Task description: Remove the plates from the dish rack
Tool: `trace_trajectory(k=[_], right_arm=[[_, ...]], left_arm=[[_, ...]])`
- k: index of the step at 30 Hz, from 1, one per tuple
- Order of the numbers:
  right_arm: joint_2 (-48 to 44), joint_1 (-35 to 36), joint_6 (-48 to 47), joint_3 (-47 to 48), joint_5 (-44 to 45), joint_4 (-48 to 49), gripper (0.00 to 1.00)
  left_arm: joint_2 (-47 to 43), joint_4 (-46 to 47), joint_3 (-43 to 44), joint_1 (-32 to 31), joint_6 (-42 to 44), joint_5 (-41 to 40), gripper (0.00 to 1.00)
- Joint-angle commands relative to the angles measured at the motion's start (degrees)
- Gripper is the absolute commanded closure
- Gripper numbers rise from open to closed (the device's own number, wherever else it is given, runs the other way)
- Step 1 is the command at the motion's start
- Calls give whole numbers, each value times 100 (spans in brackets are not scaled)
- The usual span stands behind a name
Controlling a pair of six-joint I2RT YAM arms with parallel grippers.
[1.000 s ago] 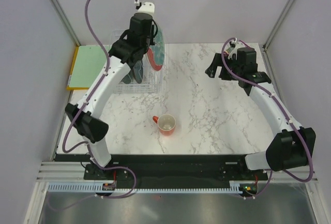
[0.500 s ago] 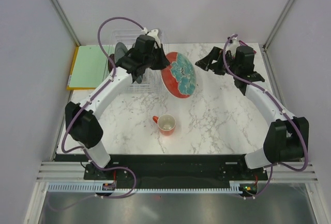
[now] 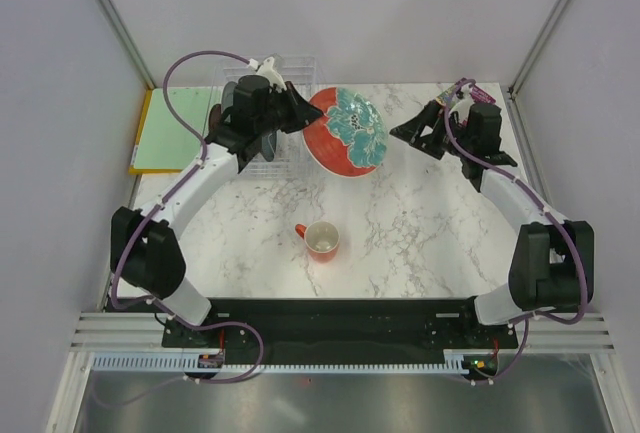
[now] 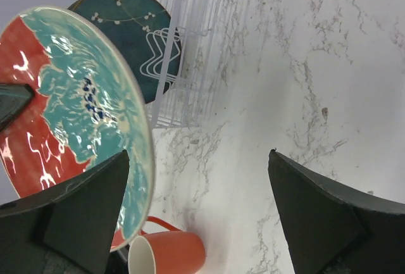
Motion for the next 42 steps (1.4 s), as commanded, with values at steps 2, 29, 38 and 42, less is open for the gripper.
trace_trajectory(k=[2,29,38,42], right_arm=[[81,-46,948,-428,-1006,1758,2],[872,95,2542,-491,-2431,4145,53],[618,192,1156,-175,-1985,2379,100],[319,200,143,255,-966,684,100]], left_arm=[[-533,1847,-15,131,-1050,813,98],[241,2639,-192,157,-1675,1175,98],[452,2630,19,148,-1526,1491,98],[487,1912,221,157,-817,1465,69]])
